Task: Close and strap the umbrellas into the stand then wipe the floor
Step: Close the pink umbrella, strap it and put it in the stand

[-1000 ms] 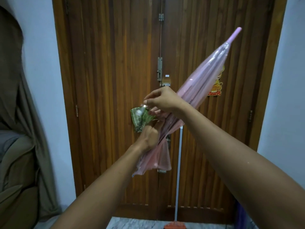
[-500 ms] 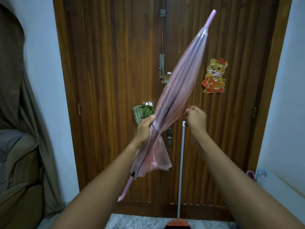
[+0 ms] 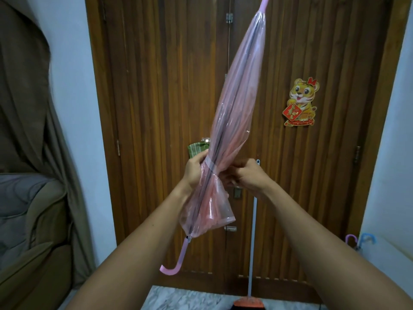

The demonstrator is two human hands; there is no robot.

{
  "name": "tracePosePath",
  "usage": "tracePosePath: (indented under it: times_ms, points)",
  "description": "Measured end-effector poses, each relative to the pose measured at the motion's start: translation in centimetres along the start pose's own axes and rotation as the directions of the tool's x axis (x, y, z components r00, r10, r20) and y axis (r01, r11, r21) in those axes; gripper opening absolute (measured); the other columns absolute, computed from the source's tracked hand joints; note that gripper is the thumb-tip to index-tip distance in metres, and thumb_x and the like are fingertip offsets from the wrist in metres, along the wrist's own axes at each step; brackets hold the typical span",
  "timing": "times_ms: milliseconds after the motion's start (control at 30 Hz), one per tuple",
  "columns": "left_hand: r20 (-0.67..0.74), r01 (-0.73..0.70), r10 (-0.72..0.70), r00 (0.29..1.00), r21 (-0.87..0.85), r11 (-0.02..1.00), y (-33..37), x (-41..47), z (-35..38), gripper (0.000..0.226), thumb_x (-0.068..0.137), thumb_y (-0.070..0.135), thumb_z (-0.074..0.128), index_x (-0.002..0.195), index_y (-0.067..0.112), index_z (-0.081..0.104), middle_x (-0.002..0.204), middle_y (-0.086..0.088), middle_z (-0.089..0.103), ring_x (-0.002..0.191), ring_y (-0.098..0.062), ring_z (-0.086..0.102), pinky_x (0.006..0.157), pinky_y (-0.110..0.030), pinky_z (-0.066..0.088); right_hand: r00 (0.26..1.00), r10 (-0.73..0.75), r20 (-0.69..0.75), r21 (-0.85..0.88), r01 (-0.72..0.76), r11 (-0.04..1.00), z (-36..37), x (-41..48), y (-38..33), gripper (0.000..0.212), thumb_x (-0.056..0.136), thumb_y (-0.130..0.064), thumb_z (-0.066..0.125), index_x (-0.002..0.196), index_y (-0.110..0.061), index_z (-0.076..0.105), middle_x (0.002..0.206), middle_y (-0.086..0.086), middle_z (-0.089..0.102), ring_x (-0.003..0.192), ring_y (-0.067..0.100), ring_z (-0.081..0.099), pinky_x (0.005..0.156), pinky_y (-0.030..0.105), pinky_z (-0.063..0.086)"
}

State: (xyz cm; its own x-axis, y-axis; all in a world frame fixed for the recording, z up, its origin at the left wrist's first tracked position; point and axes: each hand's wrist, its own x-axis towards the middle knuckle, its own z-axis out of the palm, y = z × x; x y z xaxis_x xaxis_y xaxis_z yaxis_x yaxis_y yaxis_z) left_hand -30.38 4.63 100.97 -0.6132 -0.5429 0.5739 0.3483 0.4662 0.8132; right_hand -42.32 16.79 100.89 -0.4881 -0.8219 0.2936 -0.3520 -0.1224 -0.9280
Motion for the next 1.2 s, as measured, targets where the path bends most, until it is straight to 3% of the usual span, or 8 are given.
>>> tracePosePath:
  times_ms: [200, 333, 433, 567, 700, 867, 1033, 1200]
  points:
    - [-0.176, 0.250, -0.250, 0.952, -0.022, 0.968, -0.9, 0.5, -0.1, 0.048, 0.107, 0.042, 0.033, 0.099, 0.010, 0.068, 0.082, -0.007, 0.066, 0.069, -0.017, 0.065, 0.063, -0.028, 0.053, 0.996, -0.026, -0.088, -0.094, 0.018, 0.995, 0.0, -1.2, -0.3, 0.015, 0.090, -0.017, 0.072, 0.098, -0.004, 0.077, 0.079, 0.004, 0.076, 0.064, 0.011, 0.068, 0.059, 0.019, 0.056]
    - [-0.360, 0.259, -0.176, 0.916, 0.195, 0.946, -2.0, 0.0, 1.0, 0.065, 0.102, 0.061, 0.032, 0.091, 0.008, 0.069, 0.078, -0.004, 0.065, 0.067, -0.017, 0.060, 0.060, -0.028, 0.045, 0.990, -0.099, -0.098, -0.144, 0.084, 0.986, 1.2, -1.7, -1.0, 0.013, 0.089, -0.018, 0.074, 0.094, -0.007, 0.078, 0.083, 0.006, 0.078, 0.071, 0.013, 0.074, 0.062, 0.020, 0.059]
    - [-0.192, 0.194, -0.160, 0.968, 0.176, 0.965, -2.0, -0.4, 1.8, 0.066, 0.099, 0.066, 0.030, 0.093, 0.018, 0.074, 0.086, -0.001, 0.073, 0.079, -0.018, 0.069, 0.070, -0.034, 0.056, 0.972, -0.138, -0.189, -0.107, 0.119, 0.987, 1.8, -1.3, -0.9, 0.012, 0.091, -0.020, 0.073, 0.091, -0.010, 0.079, 0.086, 0.005, 0.078, 0.084, 0.019, 0.076, 0.075, 0.033, 0.064]
    - [0.145, 0.273, -0.238, 0.960, -0.324, 0.906, -0.9, -0.6, 1.6, 0.043, 0.105, 0.023, 0.031, 0.102, 0.005, 0.070, 0.090, -0.012, 0.074, 0.090, -0.024, 0.068, 0.081, -0.031, 0.059, 0.950, -0.152, -0.273, -0.050, 0.144, 0.988, 1.2, -0.9, 0.1, 0.014, 0.096, -0.019, 0.067, 0.090, -0.011, 0.077, 0.088, 0.009, 0.076, 0.087, 0.026, 0.075, 0.080, 0.039, 0.063]
    - [0.441, 0.303, -0.173, 0.881, -0.243, 0.922, -1.3, -0.9, 0.6, 0.046, 0.094, -0.004, 0.057, 0.136, 0.015, 0.053, 0.120, -0.013, 0.069, 0.112, -0.030, 0.068, 0.098, -0.043, 0.055, 0.928, -0.148, -0.343, -0.043, 0.142, 0.989, -0.2, -0.9, 0.1, 0.016, 0.096, -0.018, 0.066, 0.084, -0.016, 0.076, 0.078, -0.003, 0.073, 0.071, 0.007, 0.067, 0.067, 0.027, 0.056]
    - [0.217, 0.161, -0.107, 0.970, -0.247, 0.956, -2.3, -1.7, 1.9, 0.048, 0.089, 0.004, 0.072, 0.132, 0.016, 0.054, 0.121, -0.014, 0.070, 0.108, -0.030, 0.071, 0.090, -0.040, 0.060, 0.948, -0.187, -0.256, -0.123, 0.160, 0.979, -0.4, -1.1, -0.6, 0.013, 0.095, -0.018, 0.067, 0.090, -0.013, 0.078, 0.087, 0.002, 0.077, 0.085, 0.016, 0.074, 0.073, 0.032, 0.061]
    - [0.025, 0.088, -0.087, 0.996, -0.019, 0.996, -3.5, -0.2, 2.5, 0.072, 0.089, 0.011, 0.072, 0.151, 0.021, 0.037, 0.134, -0.005, 0.061, 0.118, -0.020, 0.065, 0.093, -0.040, 0.059, 0.879, -0.229, -0.417, -0.149, 0.183, 0.972, -0.6, -1.8, 0.2, 0.013, 0.094, -0.015, 0.067, 0.088, -0.014, 0.079, 0.080, 0.005, 0.077, 0.083, 0.023, 0.075, 0.079, 0.041, 0.063]
    - [-0.082, -0.027, 0.037, 0.996, 0.117, 0.993, -2.5, -0.8, 5.1, 0.068, 0.095, 0.005, 0.063, 0.154, 0.024, 0.034, 0.120, 0.008, 0.064, 0.094, 0.010, 0.066, 0.071, -0.010, 0.055, 0.817, -0.446, -0.365, -0.328, 0.335, 0.883, 0.8, -2.2, -0.6, 0.014, 0.094, -0.016, 0.067, 0.089, -0.020, 0.079, 0.078, -0.006, 0.076, 0.074, 0.008, 0.073, 0.068, 0.027, 0.062]
